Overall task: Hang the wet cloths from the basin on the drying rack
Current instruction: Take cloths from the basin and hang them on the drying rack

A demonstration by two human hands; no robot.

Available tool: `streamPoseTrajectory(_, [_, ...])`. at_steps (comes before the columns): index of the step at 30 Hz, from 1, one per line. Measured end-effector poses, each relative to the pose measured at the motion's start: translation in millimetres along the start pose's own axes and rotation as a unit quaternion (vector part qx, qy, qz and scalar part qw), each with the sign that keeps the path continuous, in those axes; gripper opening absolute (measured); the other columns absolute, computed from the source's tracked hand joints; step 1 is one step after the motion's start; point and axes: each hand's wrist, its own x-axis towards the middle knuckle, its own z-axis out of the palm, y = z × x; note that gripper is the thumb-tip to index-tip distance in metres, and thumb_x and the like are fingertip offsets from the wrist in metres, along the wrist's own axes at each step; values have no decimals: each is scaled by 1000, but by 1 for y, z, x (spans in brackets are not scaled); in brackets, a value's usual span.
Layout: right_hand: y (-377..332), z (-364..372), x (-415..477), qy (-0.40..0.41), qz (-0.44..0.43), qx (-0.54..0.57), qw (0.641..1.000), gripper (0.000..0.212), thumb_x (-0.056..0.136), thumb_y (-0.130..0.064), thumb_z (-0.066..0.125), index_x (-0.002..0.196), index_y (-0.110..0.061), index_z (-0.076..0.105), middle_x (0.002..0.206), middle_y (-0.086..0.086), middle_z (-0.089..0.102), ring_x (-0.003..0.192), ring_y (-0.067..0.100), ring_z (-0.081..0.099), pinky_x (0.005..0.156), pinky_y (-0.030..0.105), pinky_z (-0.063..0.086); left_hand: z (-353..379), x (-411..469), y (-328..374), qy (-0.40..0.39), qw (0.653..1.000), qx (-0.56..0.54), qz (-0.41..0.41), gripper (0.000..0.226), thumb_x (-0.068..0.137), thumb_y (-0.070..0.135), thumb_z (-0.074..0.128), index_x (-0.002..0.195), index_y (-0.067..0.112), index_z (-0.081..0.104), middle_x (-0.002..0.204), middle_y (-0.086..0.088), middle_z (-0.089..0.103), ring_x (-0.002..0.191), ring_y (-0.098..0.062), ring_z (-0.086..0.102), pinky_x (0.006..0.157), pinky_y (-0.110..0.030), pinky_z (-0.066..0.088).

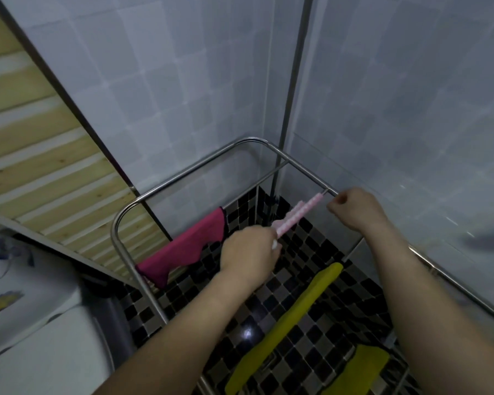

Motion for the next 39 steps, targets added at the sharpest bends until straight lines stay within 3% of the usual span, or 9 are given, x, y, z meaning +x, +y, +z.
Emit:
streamPoseTrajectory(6, [-19, 26, 7, 35, 38, 77, 996, 33, 91, -32, 60, 95, -3, 74, 87, 22, 67, 90, 35, 66, 68, 26, 37, 1, 12, -10, -40, 996, 25, -72, 28, 94, 42, 53, 100, 17, 66, 94, -5, 68, 84, -24, 64, 61, -31, 43])
streamPoseTrajectory(11, [-21, 30, 7, 79, 38, 60, 994, 29, 92, -27, 58, 100, -4, 73, 101, 23, 70, 95, 35, 65, 75, 31, 45, 5, 18, -10, -12, 997, 0, -73, 22, 95, 36, 54, 93, 18, 67, 89, -3, 68, 80, -23, 64, 60, -30, 43])
streamPoseTrajectory(24, [-20, 28, 16, 168, 29, 77, 982, 19, 86, -20, 64, 94, -4, 70, 97, 21, 70, 94, 37, 63, 76, 34, 45, 18, 33, -2, -33, 995, 18, -96, 25, 97, 28, 47, 96, 14, 68, 91, -7, 68, 80, -26, 64, 65, -34, 51])
streamPoseTrajectory(28, [-23, 22, 10, 177, 20, 161, 971, 22, 91, -21, 58, 98, -5, 71, 96, 14, 71, 92, 31, 65, 75, 28, 43, -1, 23, -8, 2, 983, -136, -120, 20, 93, 33, 54, 99, 20, 67, 94, 2, 68, 84, -17, 62, 66, -25, 44])
streamPoseTrajectory(30, [-30, 9, 1, 149, 37, 321, 935, 19, 91, -17, 56, 93, -7, 71, 83, 7, 70, 79, 25, 65, 70, 29, 50, -18, 15, -17, 14, 899, -397, -183, 12, 91, 25, 60, 98, 19, 68, 93, 3, 70, 85, -14, 63, 67, -23, 46])
streamPoseTrajectory(33, [-52, -15, -37, -13, 64, 553, 830, 15, 93, -13, 55, 87, -10, 68, 70, 3, 66, 57, 10, 58, 49, 19, 46, -48, -6, -30, -18, 599, -766, -231, 14, 91, 10, 58, 102, 11, 65, 84, -7, 70, 72, -19, 65, 66, -29, 55])
streamPoseTrajectory(34, [-60, -19, -51, -71, 60, 589, 803, 16, 94, -14, 54, 88, -10, 68, 70, 4, 67, 56, 8, 57, 49, 18, 46, -55, -14, -34, -17, 535, -814, -225, 16, 88, 6, 57, 102, 10, 64, 82, -8, 70, 71, -20, 66, 67, -32, 55])
streamPoseTrajectory(36, [-73, -19, -75, -170, 50, 602, 778, 20, 96, -24, 54, 94, -11, 69, 74, 5, 70, 64, 12, 62, 58, 23, 50, -62, -25, -36, -12, 476, -855, -207, 26, 77, 3, 57, 101, 10, 62, 82, -9, 69, 71, -20, 67, 70, -32, 55])
streamPoseTrajectory(39, [-91, -7, -108, -278, 31, 595, 754, 32, 90, -38, 57, 110, -16, 68, 92, 7, 73, 82, 16, 68, 64, 30, 55, -72, -44, -34, 6, 439, -879, -184, 39, 68, 1, 56, 106, 10, 59, 85, -10, 68, 74, -22, 69, 73, -34, 55])
